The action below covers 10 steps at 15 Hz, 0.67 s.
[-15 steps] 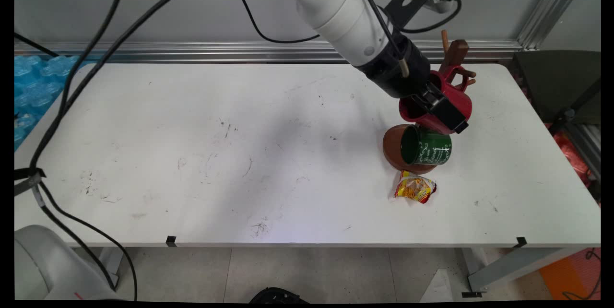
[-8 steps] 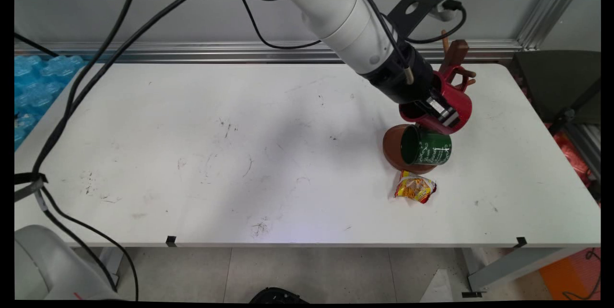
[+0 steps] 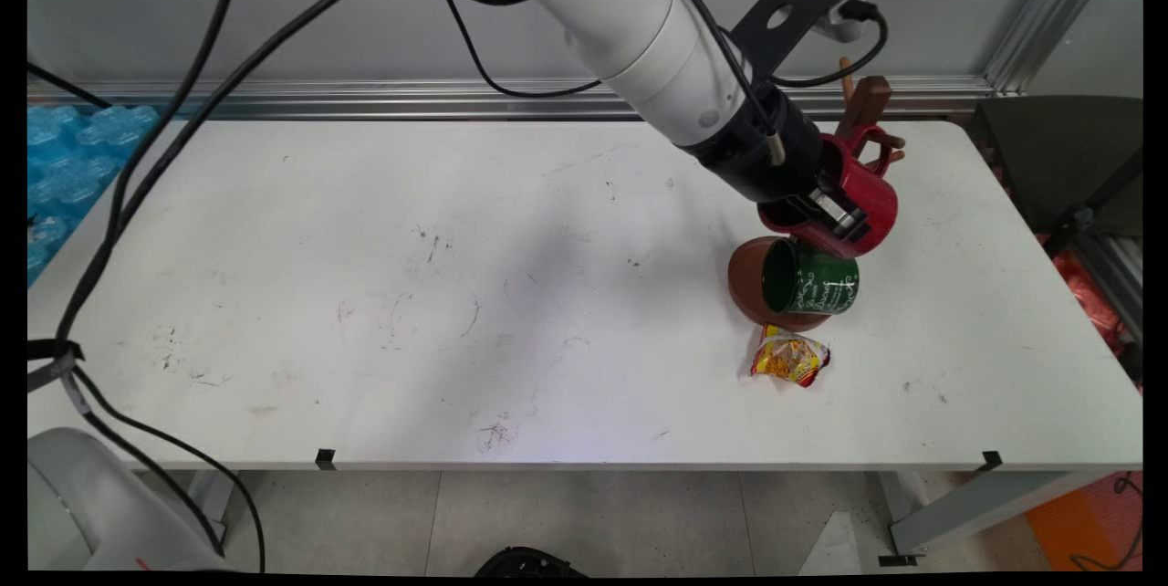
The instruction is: Place the picked object on the table
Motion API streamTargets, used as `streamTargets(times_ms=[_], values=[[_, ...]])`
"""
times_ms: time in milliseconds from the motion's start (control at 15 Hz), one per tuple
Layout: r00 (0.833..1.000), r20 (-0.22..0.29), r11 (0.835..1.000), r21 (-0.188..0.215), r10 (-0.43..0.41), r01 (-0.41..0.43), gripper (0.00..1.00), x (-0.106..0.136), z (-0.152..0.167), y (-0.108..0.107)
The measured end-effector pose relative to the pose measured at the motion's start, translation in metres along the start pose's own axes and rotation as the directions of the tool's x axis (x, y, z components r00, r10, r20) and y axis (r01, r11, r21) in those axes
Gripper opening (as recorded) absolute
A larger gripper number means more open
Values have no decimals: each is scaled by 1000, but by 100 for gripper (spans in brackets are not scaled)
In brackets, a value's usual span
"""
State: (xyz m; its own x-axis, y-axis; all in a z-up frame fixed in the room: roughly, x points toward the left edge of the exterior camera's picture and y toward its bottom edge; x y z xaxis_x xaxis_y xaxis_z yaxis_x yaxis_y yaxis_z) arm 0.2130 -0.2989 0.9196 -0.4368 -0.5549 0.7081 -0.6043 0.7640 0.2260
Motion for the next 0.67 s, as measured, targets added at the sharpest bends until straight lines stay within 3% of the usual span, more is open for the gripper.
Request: streamTargets(times_ms=[667], values=[[999, -32, 999, -48, 20, -22, 0, 7, -22, 29]])
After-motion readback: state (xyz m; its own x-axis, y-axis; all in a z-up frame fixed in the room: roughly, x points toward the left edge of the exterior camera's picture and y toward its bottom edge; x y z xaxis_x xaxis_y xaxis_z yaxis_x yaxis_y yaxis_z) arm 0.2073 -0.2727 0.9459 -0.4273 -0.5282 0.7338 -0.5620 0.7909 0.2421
